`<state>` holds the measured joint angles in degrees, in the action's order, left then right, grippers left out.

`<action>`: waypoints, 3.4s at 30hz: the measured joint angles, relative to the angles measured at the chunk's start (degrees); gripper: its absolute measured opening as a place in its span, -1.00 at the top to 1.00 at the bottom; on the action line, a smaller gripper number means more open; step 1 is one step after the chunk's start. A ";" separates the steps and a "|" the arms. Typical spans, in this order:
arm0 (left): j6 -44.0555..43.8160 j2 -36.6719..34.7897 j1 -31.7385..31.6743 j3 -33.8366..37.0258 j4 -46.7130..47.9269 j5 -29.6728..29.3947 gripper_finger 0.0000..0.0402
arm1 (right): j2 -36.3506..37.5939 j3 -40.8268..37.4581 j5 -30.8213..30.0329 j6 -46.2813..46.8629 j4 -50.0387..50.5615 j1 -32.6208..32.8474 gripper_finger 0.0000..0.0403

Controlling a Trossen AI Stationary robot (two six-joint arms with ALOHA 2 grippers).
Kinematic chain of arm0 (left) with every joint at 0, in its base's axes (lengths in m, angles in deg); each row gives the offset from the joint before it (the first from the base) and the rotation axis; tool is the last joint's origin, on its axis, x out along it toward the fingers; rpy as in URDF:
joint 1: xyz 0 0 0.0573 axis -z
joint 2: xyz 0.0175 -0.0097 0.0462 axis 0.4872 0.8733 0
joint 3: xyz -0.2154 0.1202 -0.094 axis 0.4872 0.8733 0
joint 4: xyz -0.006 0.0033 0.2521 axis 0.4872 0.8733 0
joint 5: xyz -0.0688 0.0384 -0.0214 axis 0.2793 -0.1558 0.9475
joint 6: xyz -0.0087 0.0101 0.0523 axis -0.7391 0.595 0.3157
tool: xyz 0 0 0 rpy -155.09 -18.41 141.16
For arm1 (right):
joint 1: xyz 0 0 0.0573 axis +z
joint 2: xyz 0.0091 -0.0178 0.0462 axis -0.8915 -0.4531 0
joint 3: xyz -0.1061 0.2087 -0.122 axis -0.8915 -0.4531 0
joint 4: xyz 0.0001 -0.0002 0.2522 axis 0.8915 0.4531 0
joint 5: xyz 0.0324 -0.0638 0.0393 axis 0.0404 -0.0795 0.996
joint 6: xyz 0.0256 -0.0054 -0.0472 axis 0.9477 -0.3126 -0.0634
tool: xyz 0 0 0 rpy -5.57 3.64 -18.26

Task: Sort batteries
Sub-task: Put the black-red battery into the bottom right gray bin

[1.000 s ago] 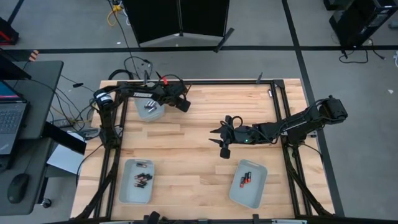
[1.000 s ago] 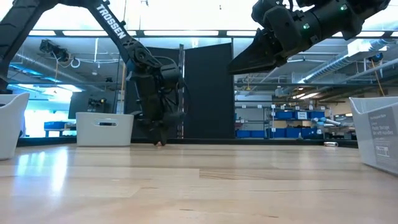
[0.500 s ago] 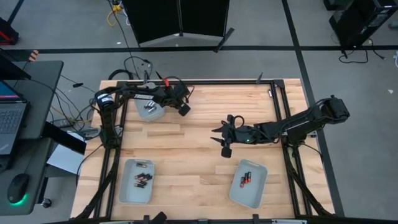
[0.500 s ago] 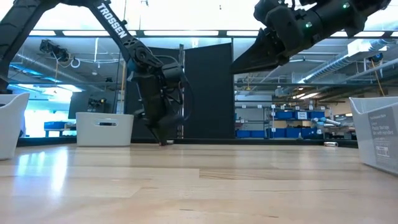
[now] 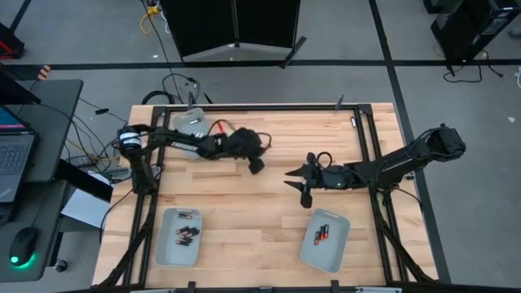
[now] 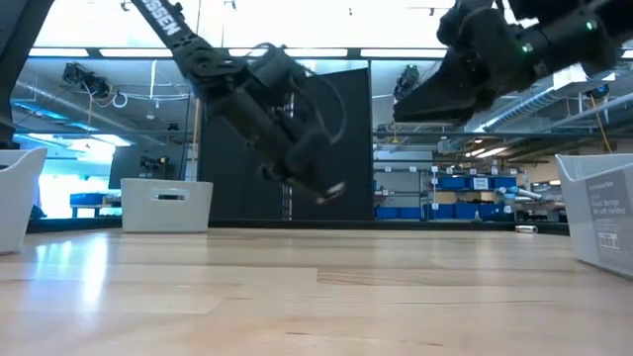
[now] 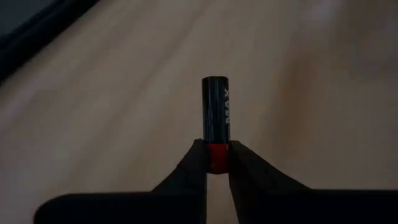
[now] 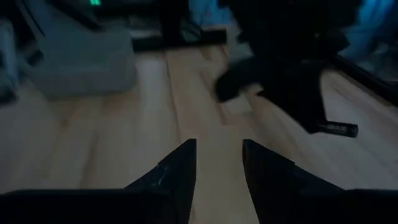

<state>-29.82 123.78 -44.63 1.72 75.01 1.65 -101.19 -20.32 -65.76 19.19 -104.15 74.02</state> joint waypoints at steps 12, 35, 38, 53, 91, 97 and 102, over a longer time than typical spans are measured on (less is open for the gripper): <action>-4.69 -1.66 8.76 15.06 -49.97 13.49 0.78 | 0.14 -9.82 0.58 6.60 -29.07 -0.18 0.24; -3.16 -1.72 13.01 9.03 -54.10 22.36 0.78 | 0.06 -2.89 0.65 -2.45 -32.52 2.14 0.12; -4.17 -1.70 13.01 7.93 -53.10 22.41 0.78 | 0.06 -2.89 0.69 -2.53 -32.53 2.14 0.16; -1.28 -1.65 13.01 3.69 -46.11 23.21 0.78 | 0.04 -2.89 1.35 -4.84 -32.84 2.10 0.26; 14.62 -15.15 12.81 12.80 -36.17 18.84 0.40 | 2.88 21.44 2.60 7.24 29.28 8.19 0.68; 15.04 -23.01 12.83 20.85 -36.23 15.91 0.40 | -2.05 26.06 8.01 26.09 41.64 14.73 0.68; 13.33 -26.29 12.83 25.08 -37.20 13.99 0.39 | -5.56 26.07 12.58 43.54 43.68 21.80 0.68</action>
<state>-16.50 97.49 -31.79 26.81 37.81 15.64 -106.76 5.75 -53.18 62.73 -60.46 95.82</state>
